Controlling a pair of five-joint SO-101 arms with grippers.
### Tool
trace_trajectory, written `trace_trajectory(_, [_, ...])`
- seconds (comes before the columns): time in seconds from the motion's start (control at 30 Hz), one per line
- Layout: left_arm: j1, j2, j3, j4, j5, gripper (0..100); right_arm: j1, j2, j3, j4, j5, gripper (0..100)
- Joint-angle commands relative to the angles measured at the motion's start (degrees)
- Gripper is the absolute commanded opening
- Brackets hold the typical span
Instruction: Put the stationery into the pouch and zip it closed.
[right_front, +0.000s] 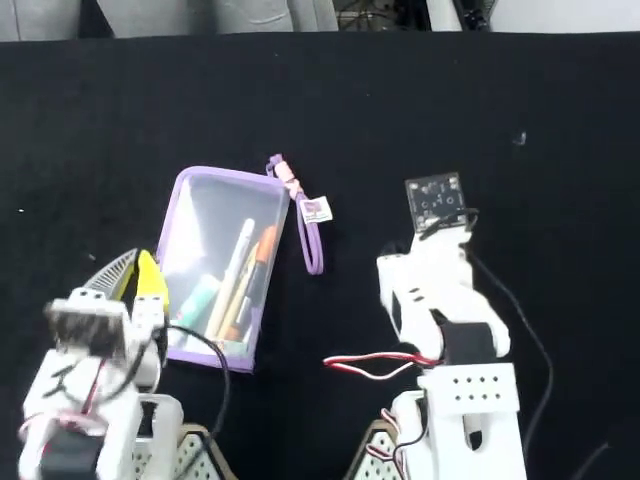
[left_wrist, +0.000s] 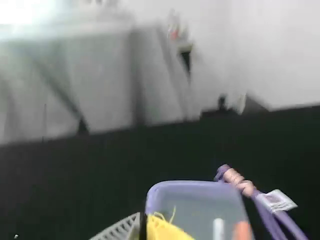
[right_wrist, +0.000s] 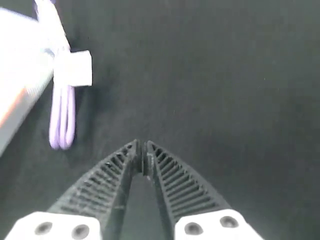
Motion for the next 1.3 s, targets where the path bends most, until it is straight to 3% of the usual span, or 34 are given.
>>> trace_trajectory(0.0, [-6.8, 0.3, 15.2, -7.6, 0.9, 3, -0.4, -0.7, 4.7, -3.5, -0.2, 1.2])
trace_trajectory(0.3, [-7.6, 0.3, 28.9, -8.3, 1.0, 3, -0.4, -0.7, 19.5, -18.6, -0.2, 1.2])
trace_trajectory(0.53, [-8.1, 0.4, 36.6, -4.6, 1.0, 3, -0.2, -0.6, 22.6, -19.4, -0.2, 1.2])
trace_trajectory(0.87, [-9.0, 0.4, 36.6, -0.3, 1.1, 3, -0.1, -0.6, 20.3, -3.4, -0.2, 1.2])
trace_trajectory(1.07, [-13.1, 0.4, 36.6, -0.3, 1.1, 3, 0.1, -0.6, 20.0, -0.7, -0.2, 1.2])
trace_trajectory(1.27, [-20.5, 0.4, 36.6, -0.3, 1.0, 3, 9.7, -0.6, 19.8, 1.8, -0.2, 1.2])
